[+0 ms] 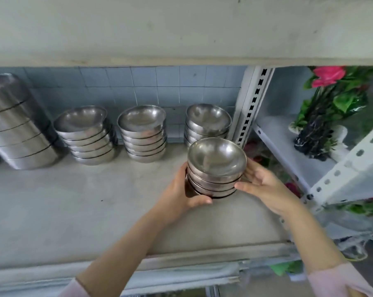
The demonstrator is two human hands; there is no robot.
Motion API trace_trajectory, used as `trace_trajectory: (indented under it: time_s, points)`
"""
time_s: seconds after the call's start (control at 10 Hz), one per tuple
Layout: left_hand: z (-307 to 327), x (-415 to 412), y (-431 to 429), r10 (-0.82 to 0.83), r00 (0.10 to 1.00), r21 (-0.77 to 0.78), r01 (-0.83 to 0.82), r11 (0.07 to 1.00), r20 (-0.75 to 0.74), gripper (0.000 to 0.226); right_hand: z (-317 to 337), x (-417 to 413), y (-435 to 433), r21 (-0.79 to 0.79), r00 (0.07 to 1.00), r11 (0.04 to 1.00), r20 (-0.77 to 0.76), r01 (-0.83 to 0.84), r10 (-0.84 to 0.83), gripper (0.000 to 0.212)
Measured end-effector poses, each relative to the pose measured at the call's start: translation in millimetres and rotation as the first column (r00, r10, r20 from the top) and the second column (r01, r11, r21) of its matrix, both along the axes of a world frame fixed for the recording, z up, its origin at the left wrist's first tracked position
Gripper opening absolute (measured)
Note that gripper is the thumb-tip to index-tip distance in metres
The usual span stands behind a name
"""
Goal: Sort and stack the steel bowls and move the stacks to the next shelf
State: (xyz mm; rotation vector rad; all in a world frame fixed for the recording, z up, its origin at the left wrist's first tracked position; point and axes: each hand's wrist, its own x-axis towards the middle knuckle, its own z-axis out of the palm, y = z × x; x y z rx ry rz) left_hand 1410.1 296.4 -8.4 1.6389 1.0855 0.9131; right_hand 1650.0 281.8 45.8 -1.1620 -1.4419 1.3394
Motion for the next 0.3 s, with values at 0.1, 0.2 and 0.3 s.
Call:
trace_trajectory:
  time_s: [0.1,0.2,0.3]
  points:
    - [1.4,2.7,1.7,0.033,0.998,0.014,-0.032,0.999,-0.046,0.114,-1.8,-0.3,3.8,-0.015,0.999,0.999,-0.007,-0.031,0.031,0.076]
    - [9.6,1.6,1.0,0.053,0.995,0.06,-0.048,0.997,-0.082,0.124,6.5,0.3,-0.1,-0.012,0.999,0.999,-0.036,-0.04,0.04,0.078]
    - [14.7,-9.7,-21.8,0.152,0.986,0.178,-0.138,0.974,-0.065,0.124,7.3,-2.2,-29.8,0.066,0.971,0.969,-0.036,0.238,-0.237,0.073]
